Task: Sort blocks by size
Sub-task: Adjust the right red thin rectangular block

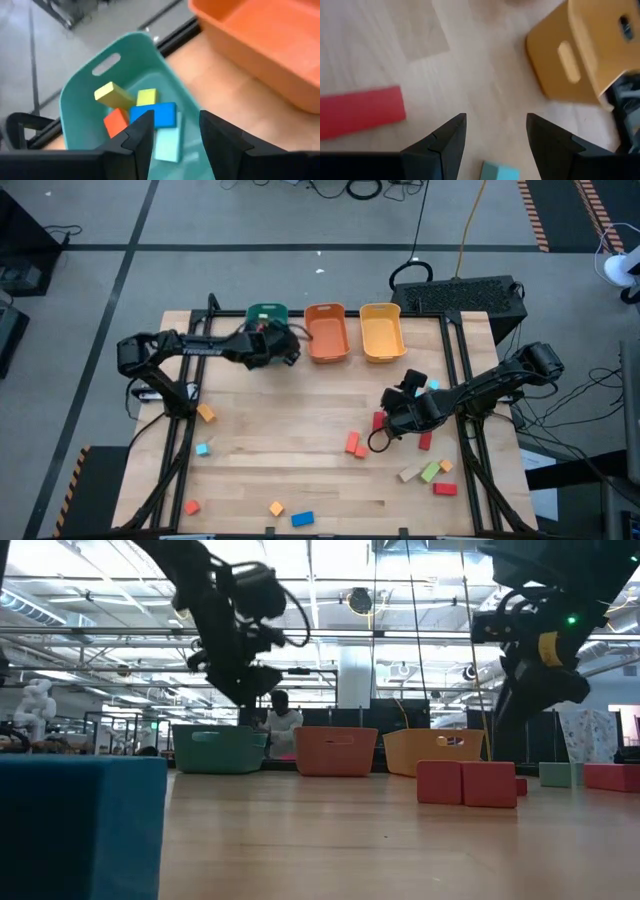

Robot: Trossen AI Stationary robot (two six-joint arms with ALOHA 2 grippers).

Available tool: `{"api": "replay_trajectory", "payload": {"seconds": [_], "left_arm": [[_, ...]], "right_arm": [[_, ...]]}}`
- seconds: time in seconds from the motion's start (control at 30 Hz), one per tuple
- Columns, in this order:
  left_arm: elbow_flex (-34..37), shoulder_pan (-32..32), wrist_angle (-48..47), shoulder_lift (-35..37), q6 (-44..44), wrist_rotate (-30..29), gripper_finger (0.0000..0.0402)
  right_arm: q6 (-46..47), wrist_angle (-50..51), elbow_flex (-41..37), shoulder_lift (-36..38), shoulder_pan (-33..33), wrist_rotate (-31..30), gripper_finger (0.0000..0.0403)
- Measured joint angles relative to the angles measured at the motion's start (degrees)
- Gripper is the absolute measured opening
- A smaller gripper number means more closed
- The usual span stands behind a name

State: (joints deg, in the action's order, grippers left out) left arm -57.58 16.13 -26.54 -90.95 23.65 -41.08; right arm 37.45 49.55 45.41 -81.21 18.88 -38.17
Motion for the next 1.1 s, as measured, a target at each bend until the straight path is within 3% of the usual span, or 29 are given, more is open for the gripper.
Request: {"api": "replay_trajectory", "payload": {"seconds": [0.2, 0.33, 0.53, 0.8, 1.1], "left_arm": [[0.0, -8.9, 0.4, 0.0, 2.9, -5.7, 0.016], [0.0, -12.6, 0.4, 0.0, 5.6, -5.9, 0.016], [0.0, -17.6, -0.2, 0.0, 8.7, -5.9, 0.016], [0.0, -24.2, -0.9, 0.0, 14.0, -7.6, 0.016], [0.0, -29.1, -0.7, 0.0, 18.7, -9.2, 0.016]], "right_arm": [[3.4, 2.3, -2.2, 0.0, 2.1, 3.5, 0.0194], [6.0, 2.5, -4.2, 0.0, 3.5, 8.0, 0.0194], [8.2, 2.7, -4.7, 0.0, 5.6, 9.3, 0.0194], [8.3, 2.6, -4.7, 0.0, 7.4, 16.8, 0.0194], [4.9, 2.6, -4.6, 0.0, 8.3, 20.1, 0.0194]]}}
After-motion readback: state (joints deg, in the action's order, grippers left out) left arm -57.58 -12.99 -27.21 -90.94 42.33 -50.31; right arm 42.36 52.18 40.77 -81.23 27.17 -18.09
